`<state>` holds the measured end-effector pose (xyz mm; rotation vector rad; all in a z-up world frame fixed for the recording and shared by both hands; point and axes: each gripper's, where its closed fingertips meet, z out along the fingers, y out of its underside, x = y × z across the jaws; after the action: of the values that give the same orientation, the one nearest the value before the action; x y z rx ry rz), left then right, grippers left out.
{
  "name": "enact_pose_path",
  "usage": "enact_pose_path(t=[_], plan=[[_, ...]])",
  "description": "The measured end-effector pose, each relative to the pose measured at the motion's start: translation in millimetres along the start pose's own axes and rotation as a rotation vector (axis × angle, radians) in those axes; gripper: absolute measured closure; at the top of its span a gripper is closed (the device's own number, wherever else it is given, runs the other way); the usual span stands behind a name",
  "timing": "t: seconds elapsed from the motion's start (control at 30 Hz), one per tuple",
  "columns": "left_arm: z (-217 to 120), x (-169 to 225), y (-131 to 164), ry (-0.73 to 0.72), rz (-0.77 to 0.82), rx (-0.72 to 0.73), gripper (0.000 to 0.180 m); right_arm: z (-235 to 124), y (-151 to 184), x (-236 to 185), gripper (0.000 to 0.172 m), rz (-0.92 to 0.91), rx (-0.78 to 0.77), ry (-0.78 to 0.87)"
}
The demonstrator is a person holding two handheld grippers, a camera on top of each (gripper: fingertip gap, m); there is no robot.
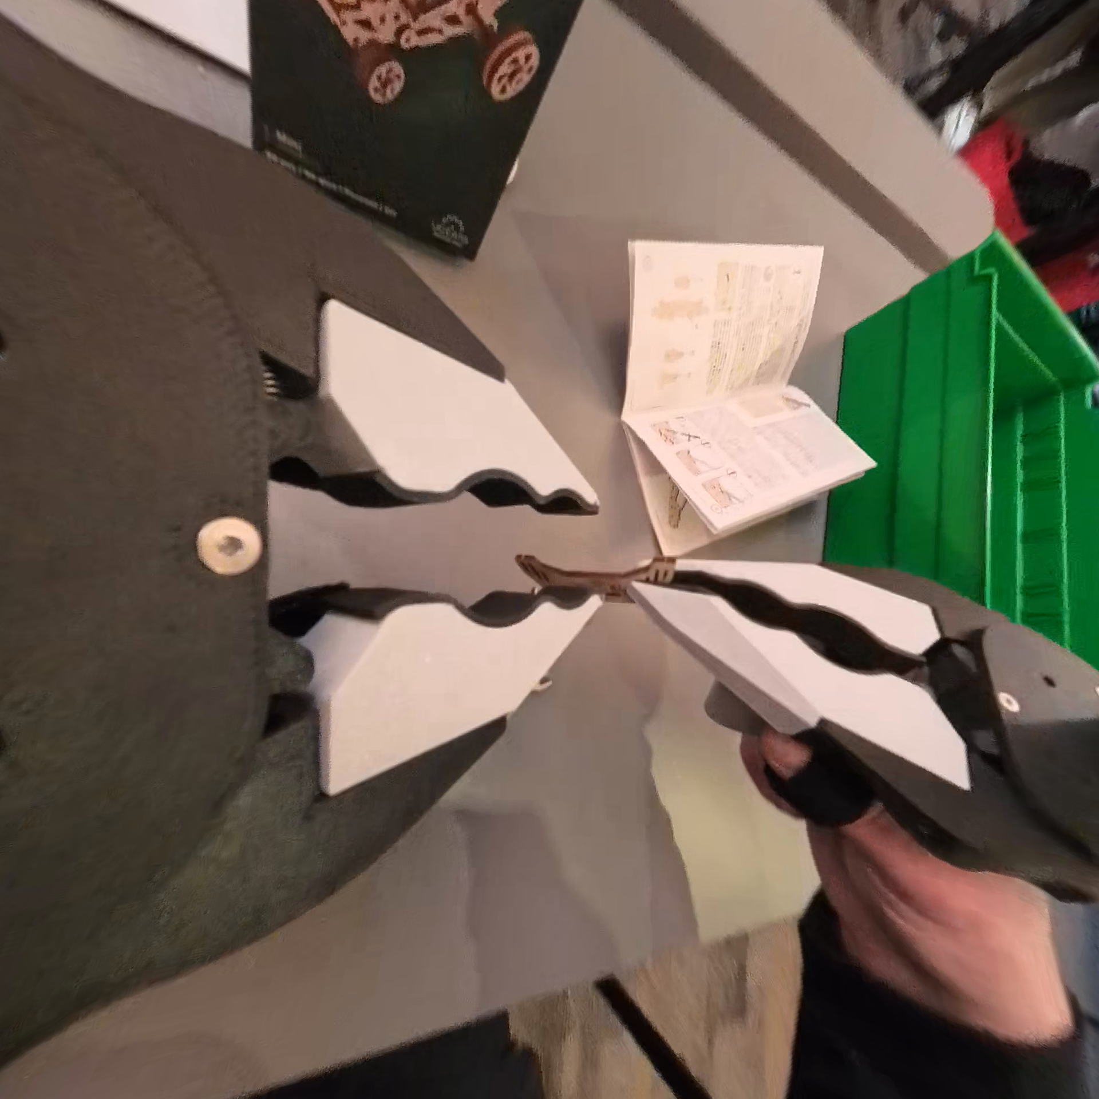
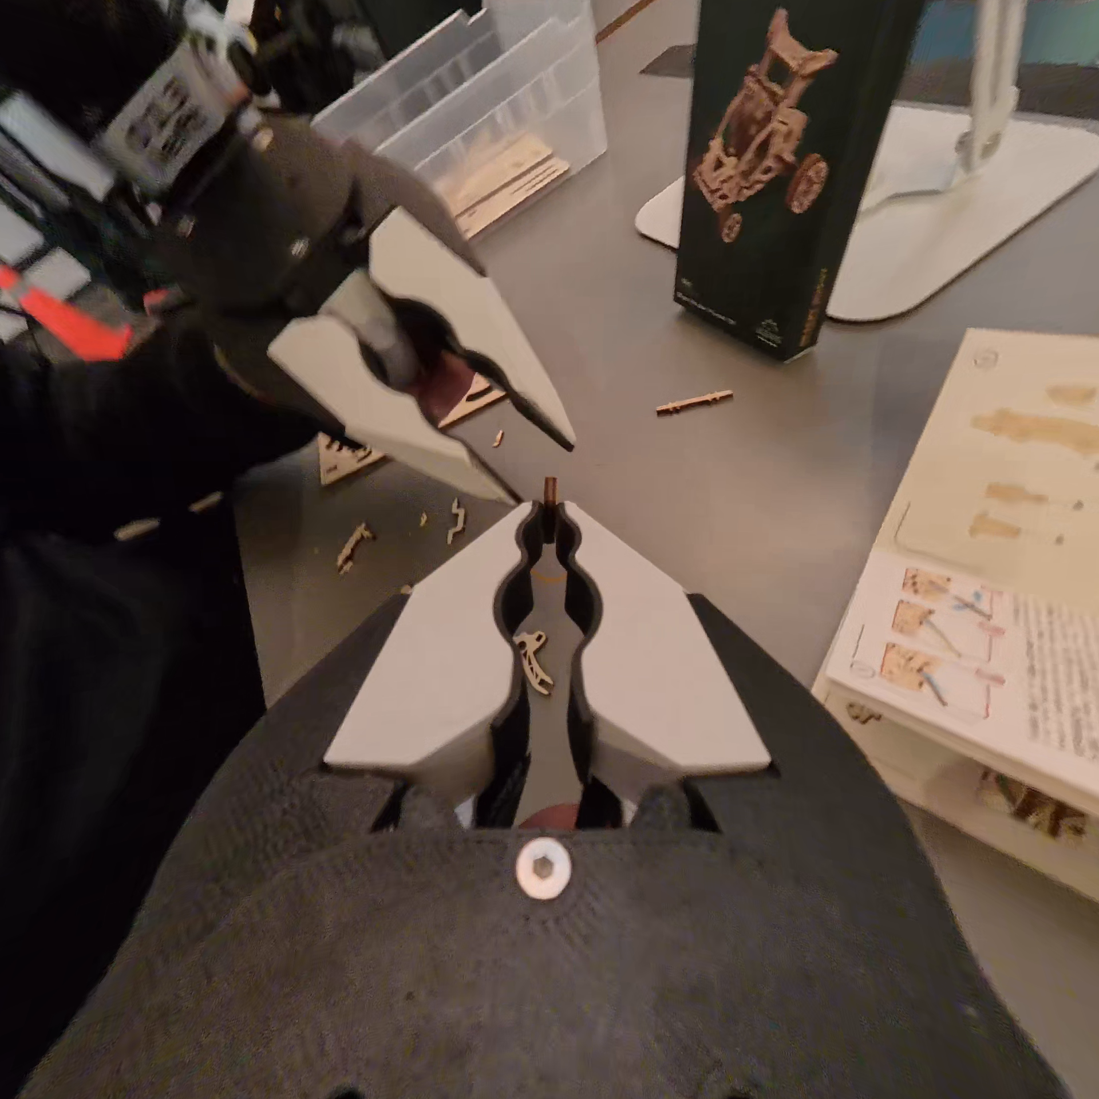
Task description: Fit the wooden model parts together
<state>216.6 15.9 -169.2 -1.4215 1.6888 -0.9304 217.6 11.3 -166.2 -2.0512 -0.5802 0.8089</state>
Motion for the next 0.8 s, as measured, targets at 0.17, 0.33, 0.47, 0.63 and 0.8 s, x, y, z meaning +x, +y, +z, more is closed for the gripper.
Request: enact_pose_path(t=[0.17, 0.33, 0.47, 0.63, 0.8], plan=[[1.9, 12.1, 9.8, 0.172, -0.032, -0.033, 0.168, 6.5, -5.1, -11.2, 0.171, -0.112, -0.077, -0.059], [2.1, 14.3, 13.5, 0.207, -0.054, 0.002, 0.176, 13.6, -6.6, -12.4, 0.171, -0.143, -0.134, -0.094], [-2.7, -0.2, 15.7, 0.177, -0.139, 0.048, 0.179, 7.4, -3.3, 6.3, 0.157, -0.121, -0.156, 0.02], [2.6, -4.0, 27.4, 0.211, -0.229, 0.06, 0.179, 15.8, 60.6, 19.3, 0.152, -0.162, -0.363, 0.211], [6.5, -1.9, 34.1, 0.255, -0.282, 0.052, 0.179, 24.7, 84.2, 24.6, 0.157, -0.183, -0.411, 0.307]])
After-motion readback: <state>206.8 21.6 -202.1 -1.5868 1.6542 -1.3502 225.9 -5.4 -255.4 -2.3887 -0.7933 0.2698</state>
